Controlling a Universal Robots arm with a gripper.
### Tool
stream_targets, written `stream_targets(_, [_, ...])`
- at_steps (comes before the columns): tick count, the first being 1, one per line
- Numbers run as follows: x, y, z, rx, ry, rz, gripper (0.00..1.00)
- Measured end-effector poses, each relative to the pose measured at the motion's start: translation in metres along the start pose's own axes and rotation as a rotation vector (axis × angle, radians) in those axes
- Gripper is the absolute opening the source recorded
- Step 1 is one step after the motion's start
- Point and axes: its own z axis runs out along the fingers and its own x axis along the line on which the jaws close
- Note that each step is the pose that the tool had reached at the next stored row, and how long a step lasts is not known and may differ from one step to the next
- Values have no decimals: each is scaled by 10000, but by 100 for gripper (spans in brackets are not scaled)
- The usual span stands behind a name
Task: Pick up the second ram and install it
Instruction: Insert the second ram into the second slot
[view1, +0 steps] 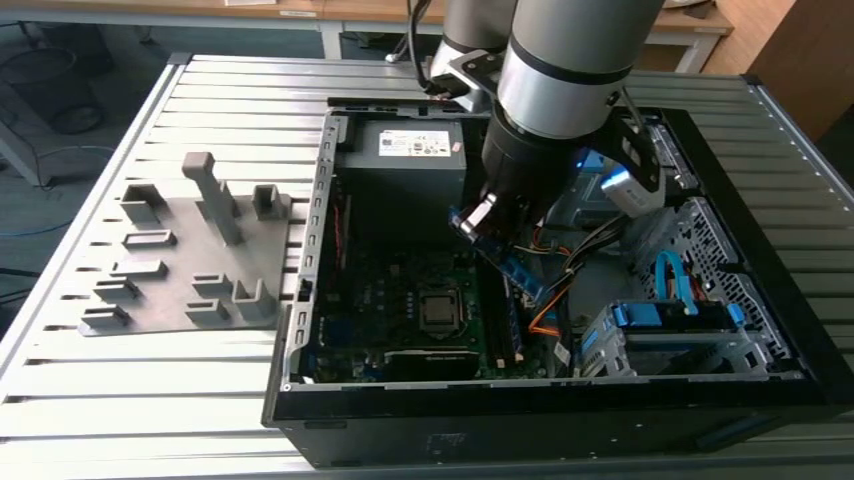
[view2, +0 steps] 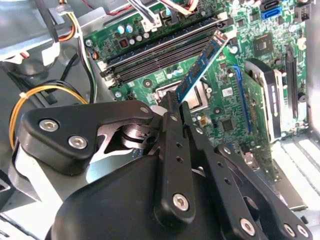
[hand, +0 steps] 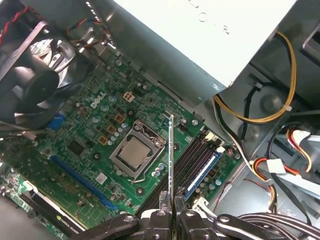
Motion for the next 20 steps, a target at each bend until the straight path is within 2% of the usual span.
stream_targets(20, [0, 0, 3, 46, -5, 1782, 14])
